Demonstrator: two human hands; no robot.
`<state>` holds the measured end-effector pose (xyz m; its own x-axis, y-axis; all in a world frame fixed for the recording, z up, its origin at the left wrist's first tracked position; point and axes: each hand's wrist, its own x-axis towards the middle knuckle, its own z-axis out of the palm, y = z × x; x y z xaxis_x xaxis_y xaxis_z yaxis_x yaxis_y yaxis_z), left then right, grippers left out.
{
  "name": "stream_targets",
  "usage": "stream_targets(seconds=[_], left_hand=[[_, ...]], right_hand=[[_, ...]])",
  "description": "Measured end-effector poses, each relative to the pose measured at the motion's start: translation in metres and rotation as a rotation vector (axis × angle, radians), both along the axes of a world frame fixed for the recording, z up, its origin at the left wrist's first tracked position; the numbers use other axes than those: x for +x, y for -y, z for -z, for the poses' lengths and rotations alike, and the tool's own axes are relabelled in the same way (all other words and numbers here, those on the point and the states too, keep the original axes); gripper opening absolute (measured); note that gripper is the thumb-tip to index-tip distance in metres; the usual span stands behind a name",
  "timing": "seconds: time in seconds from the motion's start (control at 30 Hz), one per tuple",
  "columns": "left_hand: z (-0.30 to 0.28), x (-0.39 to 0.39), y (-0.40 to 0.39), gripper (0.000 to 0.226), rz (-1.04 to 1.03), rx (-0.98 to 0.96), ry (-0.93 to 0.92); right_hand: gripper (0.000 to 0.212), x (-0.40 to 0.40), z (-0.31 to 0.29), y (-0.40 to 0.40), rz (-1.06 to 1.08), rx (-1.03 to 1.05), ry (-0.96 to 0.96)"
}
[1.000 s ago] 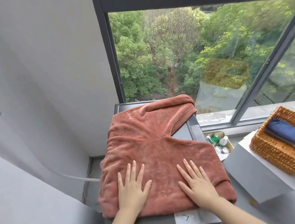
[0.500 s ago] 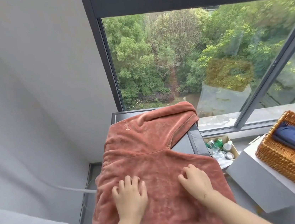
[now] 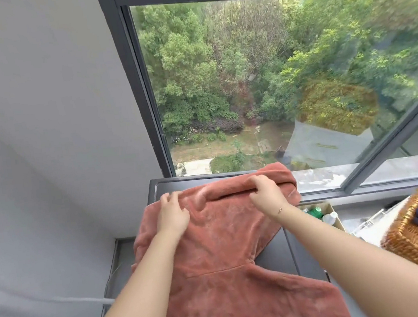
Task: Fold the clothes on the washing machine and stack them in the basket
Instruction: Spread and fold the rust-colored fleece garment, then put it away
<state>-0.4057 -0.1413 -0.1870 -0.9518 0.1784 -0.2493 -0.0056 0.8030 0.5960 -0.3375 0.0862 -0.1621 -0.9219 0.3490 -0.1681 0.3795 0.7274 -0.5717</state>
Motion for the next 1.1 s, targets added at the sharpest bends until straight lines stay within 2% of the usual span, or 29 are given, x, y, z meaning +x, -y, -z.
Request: stream_targets(seconds=[0.13, 0.17, 0.23, 0.33, 0.37, 0.43, 0.5, 0.57, 0.63, 0.7, 0.73, 0.8, 0.9, 0.93, 1.0, 1.1], left_hand=[[0.020, -0.030, 0.009, 0.083, -0.052, -0.001, 0.096], [0.024, -0.035, 0.011, 0.080, -0.053, -0.019, 0.110], [0.026, -0.042, 0.011, 0.055, -0.053, -0.051, 0.121], [0.026, -0.041, 0.009, 0.019, -0.047, -0.134, 0.095], [0.025, -0.036, 0.009, 0.015, -0.049, -0.142, 0.073], [0.024, -0.026, 0.007, 0.023, -0.061, -0.100, 0.008], [0.014, -0.012, 0.013, 0.026, -0.091, -0.008, -0.101], [-0.004, 0.003, 0.022, 0.031, -0.154, 0.099, -0.272], [-0.023, 0.029, 0.034, 0.031, -0.239, 0.174, -0.452], [-0.026, 0.065, 0.045, 0.031, -0.280, 0.248, -0.534], [-0.020, 0.082, 0.049, 0.031, -0.263, 0.262, -0.509], [0.001, 0.117, 0.057, 0.039, -0.189, 0.292, -0.310], [0.019, 0.146, 0.061, 0.042, -0.197, 0.337, -0.146], [0.018, 0.153, 0.061, 0.038, -0.265, 0.380, -0.131], [0.016, 0.156, 0.058, 0.030, -0.509, 0.575, -0.062], [0.008, 0.144, 0.050, 0.022, -0.951, 0.989, 0.136]], right_hand=[[0.052, -0.039, 0.015, -0.021, 0.215, -0.049, 0.067], [0.050, -0.044, 0.022, -0.025, 0.259, -0.077, 0.097], [0.039, -0.046, 0.038, -0.032, 0.288, -0.030, 0.092], [0.018, -0.040, 0.050, -0.034, 0.310, 0.052, 0.000], [0.015, -0.036, 0.050, -0.032, 0.322, 0.047, -0.031], [0.017, -0.025, 0.045, -0.032, 0.343, 0.005, -0.146], [0.017, -0.005, 0.029, -0.026, 0.329, -0.064, -0.350], [0.017, 0.021, 0.010, -0.018, 0.273, -0.042, -0.533], [0.020, 0.055, -0.002, -0.003, 0.267, -0.026, -0.645], [0.030, 0.095, -0.007, 0.023, 0.344, -0.109, -0.729], [0.029, 0.113, -0.006, 0.037, 0.406, -0.173, -0.742], [0.027, 0.146, 0.009, 0.058, 0.577, -0.314, -0.676], [0.032, 0.167, 0.033, 0.056, 0.954, -0.757, -0.576], [0.034, 0.170, 0.035, 0.052, 1.058, -0.864, -0.556], [0.033, 0.170, 0.033, 0.040, 1.224, -0.952, -0.561], [0.029, 0.173, 0.030, 0.027, 1.458, -1.126, -0.704]])
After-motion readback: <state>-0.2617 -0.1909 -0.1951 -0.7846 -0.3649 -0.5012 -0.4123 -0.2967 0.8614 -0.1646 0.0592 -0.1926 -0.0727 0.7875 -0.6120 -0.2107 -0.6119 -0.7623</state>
